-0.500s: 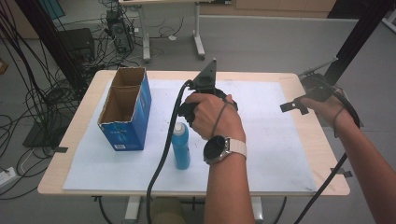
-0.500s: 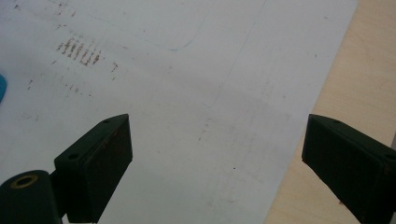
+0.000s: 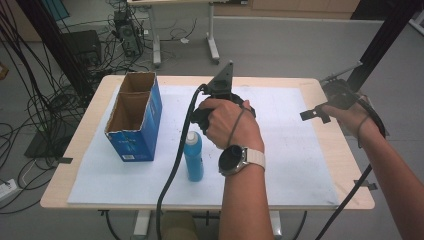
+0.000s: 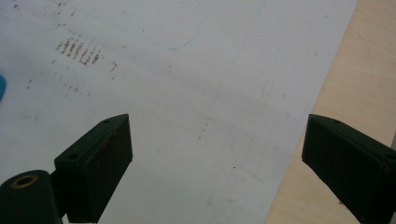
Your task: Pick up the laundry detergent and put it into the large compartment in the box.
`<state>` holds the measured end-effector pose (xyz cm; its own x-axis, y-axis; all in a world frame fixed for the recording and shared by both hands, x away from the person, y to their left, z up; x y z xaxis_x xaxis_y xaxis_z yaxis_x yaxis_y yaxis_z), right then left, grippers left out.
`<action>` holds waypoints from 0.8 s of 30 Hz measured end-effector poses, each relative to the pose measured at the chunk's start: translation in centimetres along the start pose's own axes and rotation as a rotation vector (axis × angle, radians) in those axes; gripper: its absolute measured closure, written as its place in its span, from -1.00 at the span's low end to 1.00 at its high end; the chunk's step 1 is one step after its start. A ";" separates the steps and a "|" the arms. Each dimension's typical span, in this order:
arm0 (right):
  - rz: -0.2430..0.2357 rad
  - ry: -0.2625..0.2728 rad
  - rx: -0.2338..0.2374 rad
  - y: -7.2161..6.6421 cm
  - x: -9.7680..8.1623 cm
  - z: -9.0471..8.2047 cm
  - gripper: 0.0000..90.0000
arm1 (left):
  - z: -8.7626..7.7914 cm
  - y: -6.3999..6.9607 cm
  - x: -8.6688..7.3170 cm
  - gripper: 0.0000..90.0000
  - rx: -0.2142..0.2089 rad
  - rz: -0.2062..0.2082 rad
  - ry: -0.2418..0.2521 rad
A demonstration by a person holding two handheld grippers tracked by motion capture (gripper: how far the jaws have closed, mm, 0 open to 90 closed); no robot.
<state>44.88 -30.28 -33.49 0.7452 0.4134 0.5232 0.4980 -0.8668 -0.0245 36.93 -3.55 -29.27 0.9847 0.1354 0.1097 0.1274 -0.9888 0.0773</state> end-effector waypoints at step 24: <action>-0.002 0.002 0.010 -0.2 -0.1 0.3 -0.81 | -2.4 -2.8 0.8 -0.86 0.023 -0.046 0.066</action>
<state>44.90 -30.06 -33.79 0.7434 0.4141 0.5253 0.5038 -0.8632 -0.0325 37.02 -0.48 -27.01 0.9678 0.1840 0.1718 0.1759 -0.9825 0.0614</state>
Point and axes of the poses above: each handheld gripper's, and its own axes: z roughly forward along the jaws, x roughly out of its top, y roughly to its right, the point moved 9 cm from there along z, roughly forward along the jaws, and after that the axes turned 4 degrees about -z, right-handed, at the moved point
